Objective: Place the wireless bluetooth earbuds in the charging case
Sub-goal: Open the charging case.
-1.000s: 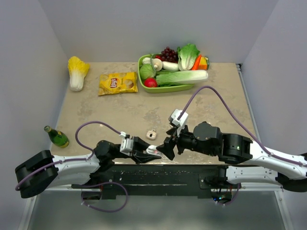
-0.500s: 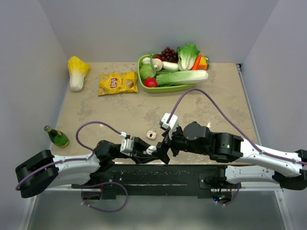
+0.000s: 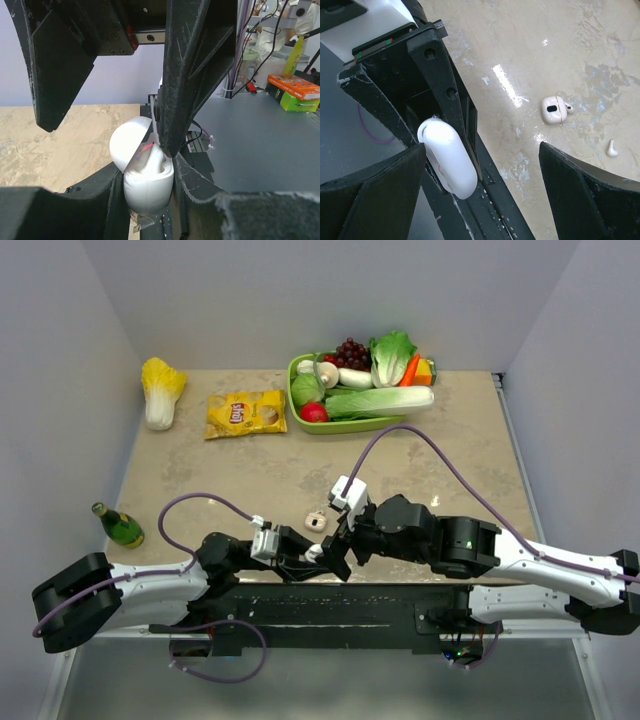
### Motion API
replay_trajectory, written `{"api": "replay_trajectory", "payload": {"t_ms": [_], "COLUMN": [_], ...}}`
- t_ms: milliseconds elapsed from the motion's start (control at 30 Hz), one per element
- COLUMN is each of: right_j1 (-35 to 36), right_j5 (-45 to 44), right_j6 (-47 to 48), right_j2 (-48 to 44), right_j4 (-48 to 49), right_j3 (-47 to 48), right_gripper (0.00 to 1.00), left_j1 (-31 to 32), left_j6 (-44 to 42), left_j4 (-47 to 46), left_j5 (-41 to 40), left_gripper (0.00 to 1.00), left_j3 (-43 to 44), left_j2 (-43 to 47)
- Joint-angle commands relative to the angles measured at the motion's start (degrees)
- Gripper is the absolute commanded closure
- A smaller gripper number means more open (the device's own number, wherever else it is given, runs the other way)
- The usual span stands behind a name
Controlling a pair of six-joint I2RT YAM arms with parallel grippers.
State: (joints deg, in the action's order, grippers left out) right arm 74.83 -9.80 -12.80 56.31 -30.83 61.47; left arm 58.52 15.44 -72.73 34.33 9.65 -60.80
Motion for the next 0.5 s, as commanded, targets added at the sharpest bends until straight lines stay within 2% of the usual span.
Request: {"api": "replay_trajectory", "payload": {"t_ms": [0,467], "right_j1": [-0.1,-0.1], "right_j5": [-2.3,-7.0], "right_j6": [0.1,-2.6], "right_j2": [0.2,0.5], "right_j4": [0.2,-1.7], "right_j3": [1.3,1.2], "right_gripper": [0.05,0.05], "left_j1": [0.0,0.6], "left_j6": [-1.1,-2.5], "left_j4": [-9.2,-9.4], "left_j5": [0.8,1.4], "left_gripper": [1.00,1.00], "left_j3": [2.2,1.6], "left_j2": [0.2,1.0]}}
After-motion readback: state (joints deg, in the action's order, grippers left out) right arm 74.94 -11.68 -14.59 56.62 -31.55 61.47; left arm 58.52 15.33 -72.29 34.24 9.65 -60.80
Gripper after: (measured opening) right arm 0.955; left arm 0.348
